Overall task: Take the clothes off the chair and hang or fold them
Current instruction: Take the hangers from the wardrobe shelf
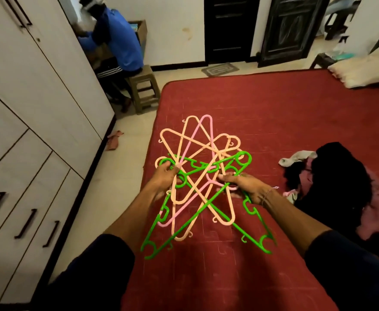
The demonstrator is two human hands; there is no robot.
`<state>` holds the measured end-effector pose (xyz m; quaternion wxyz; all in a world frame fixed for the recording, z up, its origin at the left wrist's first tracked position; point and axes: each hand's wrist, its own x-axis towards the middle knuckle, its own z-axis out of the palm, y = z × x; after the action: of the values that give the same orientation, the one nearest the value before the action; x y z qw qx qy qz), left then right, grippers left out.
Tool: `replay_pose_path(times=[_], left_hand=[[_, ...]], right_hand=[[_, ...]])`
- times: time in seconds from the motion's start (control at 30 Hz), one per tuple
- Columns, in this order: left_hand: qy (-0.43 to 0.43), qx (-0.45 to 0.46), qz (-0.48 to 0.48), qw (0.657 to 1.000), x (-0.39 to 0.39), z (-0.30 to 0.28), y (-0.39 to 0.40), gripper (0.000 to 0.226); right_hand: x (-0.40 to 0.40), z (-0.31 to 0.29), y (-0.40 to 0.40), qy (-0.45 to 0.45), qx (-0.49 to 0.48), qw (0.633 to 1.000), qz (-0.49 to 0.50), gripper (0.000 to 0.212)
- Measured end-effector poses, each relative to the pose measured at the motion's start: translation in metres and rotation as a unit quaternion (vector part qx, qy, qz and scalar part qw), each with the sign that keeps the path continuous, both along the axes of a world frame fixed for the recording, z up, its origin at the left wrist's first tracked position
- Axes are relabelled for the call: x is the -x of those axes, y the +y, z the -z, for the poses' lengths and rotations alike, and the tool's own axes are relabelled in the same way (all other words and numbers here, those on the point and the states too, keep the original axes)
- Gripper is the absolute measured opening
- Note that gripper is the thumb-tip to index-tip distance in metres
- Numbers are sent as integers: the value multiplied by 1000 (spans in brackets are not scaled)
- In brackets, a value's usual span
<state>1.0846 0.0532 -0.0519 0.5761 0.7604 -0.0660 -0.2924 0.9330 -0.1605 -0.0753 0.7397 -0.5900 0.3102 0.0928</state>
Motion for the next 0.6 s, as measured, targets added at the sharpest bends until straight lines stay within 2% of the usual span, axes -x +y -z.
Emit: replay_pose_path(times=[0.07, 0.13, 0.23, 0.3, 0.43, 0.53, 0.57, 0.6], left_hand=[[-5, 21, -78, 997, -12, 12, -17, 42], [-8, 39, -153, 987, -23, 20, -31, 52], [-11, 32, -192, 981, -46, 28, -46, 57], [-19, 25, -175, 984, -65, 35, -55, 49], [-37, -24, -73, 996, -108, 58, -76, 21], [6, -26, -17, 1000, -145, 81, -90, 14], [25, -15, -4, 1000, -156, 87, -94, 18], [38, -6, 1, 999, -166, 91, -99, 21]], right_hand=[[-19, 12, -15, -5, -14, 1000, 5, 26], [-36, 18, -25, -6, -26, 1000, 11, 31], [-65, 28, -43, -13, -15, 1000, 2, 30], [-84, 34, -53, -8, -21, 1000, 12, 30], [-128, 59, -75, 38, 4, 999, 28, 26], [-161, 81, -97, 64, 15, 997, 49, 61], [-172, 86, -104, 64, 19, 996, 56, 68], [-181, 89, -109, 56, 24, 996, 63, 65]])
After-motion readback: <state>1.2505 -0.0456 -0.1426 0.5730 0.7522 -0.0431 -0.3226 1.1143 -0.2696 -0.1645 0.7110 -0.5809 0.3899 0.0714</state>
